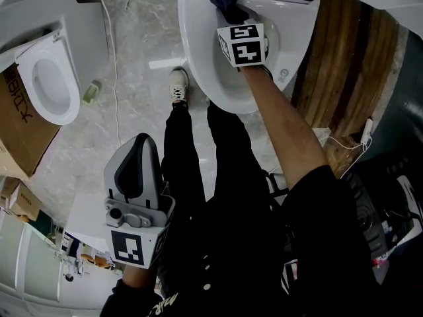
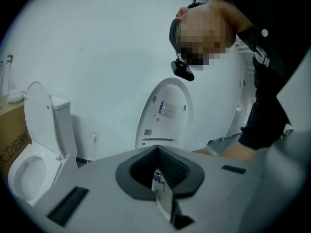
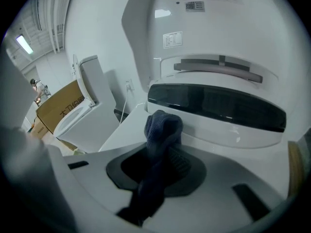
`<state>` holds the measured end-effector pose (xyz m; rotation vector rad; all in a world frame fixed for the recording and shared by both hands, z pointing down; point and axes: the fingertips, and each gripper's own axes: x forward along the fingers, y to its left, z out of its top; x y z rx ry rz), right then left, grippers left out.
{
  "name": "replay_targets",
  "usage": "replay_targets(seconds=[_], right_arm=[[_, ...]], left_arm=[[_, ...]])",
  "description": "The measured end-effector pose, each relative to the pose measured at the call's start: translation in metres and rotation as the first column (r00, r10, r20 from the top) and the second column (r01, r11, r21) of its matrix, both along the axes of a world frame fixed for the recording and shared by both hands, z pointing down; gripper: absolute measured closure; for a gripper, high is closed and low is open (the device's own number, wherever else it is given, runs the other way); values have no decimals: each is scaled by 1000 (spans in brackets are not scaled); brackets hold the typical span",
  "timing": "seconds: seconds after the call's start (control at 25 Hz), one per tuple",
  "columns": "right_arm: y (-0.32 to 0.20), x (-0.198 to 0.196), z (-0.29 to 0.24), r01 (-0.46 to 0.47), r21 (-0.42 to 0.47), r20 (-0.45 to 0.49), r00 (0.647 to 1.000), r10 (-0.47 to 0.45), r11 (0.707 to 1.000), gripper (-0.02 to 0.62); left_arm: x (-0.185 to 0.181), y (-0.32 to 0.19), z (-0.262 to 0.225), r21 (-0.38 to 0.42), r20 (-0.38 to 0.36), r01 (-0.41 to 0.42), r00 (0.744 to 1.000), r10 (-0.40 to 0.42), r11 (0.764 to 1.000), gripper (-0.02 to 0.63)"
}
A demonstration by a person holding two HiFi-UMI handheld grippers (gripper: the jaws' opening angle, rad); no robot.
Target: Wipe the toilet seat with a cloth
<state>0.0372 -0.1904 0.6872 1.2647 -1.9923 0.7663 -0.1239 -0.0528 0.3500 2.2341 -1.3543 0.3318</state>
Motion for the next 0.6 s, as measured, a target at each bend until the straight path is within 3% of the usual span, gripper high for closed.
replay_targets(seconds=[0.6], right_arm=[[5, 54, 4, -111, 11, -24, 994, 111, 994, 512]], left_arm=[[8, -6, -1, 4, 4, -19, 1000, 19, 1000, 595]])
